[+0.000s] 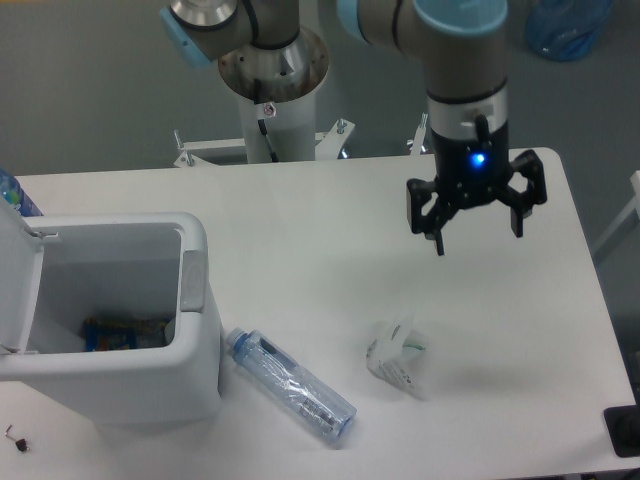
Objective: Place the trash in the trash can
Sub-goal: 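Lower the open gripper over the crumpled clear plastic bag, then close the gripper on the plastic bag and lift it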
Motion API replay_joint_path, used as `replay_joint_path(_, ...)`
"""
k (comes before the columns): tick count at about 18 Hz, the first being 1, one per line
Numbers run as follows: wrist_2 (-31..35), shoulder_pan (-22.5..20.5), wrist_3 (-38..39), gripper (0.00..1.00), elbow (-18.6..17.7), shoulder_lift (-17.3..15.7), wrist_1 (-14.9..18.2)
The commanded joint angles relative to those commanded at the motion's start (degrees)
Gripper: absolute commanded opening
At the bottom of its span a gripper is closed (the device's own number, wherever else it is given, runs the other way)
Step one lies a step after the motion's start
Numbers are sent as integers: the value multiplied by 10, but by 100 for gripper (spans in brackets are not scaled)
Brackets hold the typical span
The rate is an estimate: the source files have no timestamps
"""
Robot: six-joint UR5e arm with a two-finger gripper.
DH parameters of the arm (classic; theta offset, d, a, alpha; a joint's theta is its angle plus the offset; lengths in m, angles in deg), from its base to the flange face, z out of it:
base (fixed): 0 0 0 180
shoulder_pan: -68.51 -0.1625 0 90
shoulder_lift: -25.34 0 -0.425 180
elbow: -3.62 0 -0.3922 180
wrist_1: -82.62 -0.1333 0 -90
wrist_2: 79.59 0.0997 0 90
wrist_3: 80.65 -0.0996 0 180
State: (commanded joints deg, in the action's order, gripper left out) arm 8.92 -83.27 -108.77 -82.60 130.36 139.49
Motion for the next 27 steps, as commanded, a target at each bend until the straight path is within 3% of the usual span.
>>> replay_joint_path(8, -4, 20, -14, 100, 6, 92, -17)
replay_joint_path(19, 2, 66, 19, 100, -9, 132, -18)
replay_joint_path(27, 8, 68, 3, 100, -26, 134, -26)
